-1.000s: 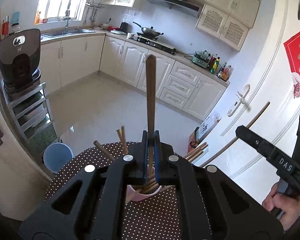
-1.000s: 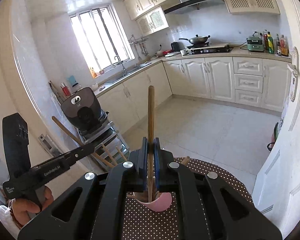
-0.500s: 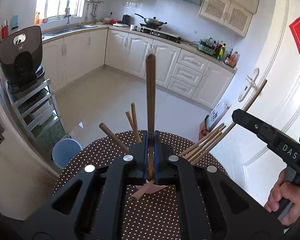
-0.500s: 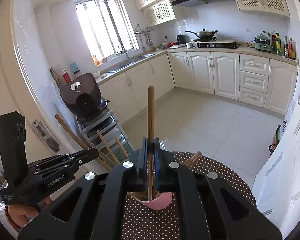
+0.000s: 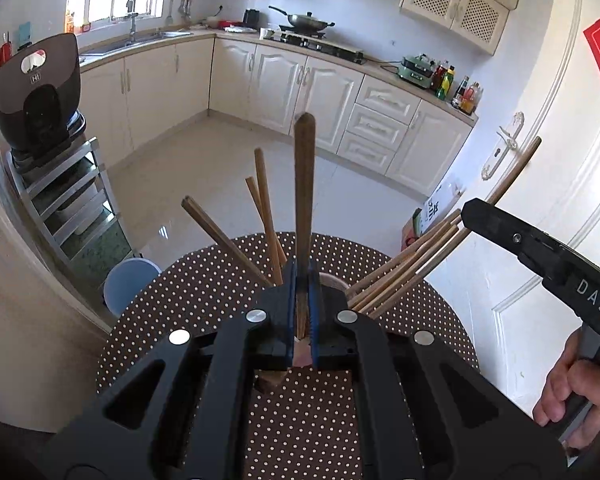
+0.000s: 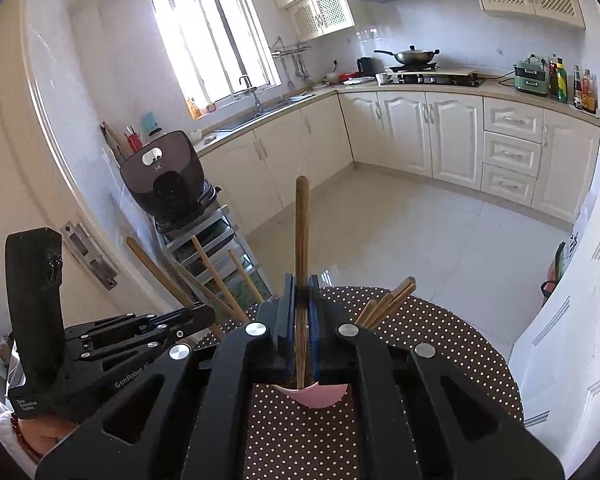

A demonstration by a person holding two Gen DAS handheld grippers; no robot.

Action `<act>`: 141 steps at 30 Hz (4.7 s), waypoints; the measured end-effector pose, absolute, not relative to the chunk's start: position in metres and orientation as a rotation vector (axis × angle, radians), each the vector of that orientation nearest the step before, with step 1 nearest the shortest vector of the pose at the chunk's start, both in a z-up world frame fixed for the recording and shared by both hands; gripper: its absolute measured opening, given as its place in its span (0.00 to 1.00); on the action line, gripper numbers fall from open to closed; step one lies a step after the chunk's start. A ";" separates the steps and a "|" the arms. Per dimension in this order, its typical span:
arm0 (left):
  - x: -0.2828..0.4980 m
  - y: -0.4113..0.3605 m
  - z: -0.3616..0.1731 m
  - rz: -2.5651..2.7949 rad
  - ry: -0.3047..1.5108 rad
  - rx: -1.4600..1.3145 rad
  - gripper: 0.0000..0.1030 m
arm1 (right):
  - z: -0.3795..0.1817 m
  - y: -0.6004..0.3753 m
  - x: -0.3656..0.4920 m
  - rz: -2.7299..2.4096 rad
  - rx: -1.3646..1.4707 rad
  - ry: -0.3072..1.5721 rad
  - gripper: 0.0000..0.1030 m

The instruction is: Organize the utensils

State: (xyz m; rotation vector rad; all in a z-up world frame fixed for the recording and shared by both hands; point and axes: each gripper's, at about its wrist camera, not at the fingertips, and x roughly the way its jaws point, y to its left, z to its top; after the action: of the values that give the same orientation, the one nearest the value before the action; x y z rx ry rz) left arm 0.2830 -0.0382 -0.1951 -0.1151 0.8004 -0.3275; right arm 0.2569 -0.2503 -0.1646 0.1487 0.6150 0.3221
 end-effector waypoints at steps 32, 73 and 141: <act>0.269 -0.044 -0.195 -0.272 0.849 -0.091 0.51 | -0.206 -0.247 0.253 0.383 0.117 0.650 0.05; 0.262 -0.061 -0.191 -0.166 0.813 -0.053 0.76 | -0.203 -0.286 0.240 0.310 0.168 0.577 0.51; 0.104 -0.006 -0.126 -0.257 0.737 -0.089 0.81 | -0.138 -0.234 0.067 0.097 0.129 0.557 0.72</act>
State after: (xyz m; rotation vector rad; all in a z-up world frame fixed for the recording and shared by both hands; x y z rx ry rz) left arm 0.1036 -0.0057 -0.1256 -0.0887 0.7370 -0.2568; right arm 0.0668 -0.2342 -0.1380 0.1293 0.5571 0.0975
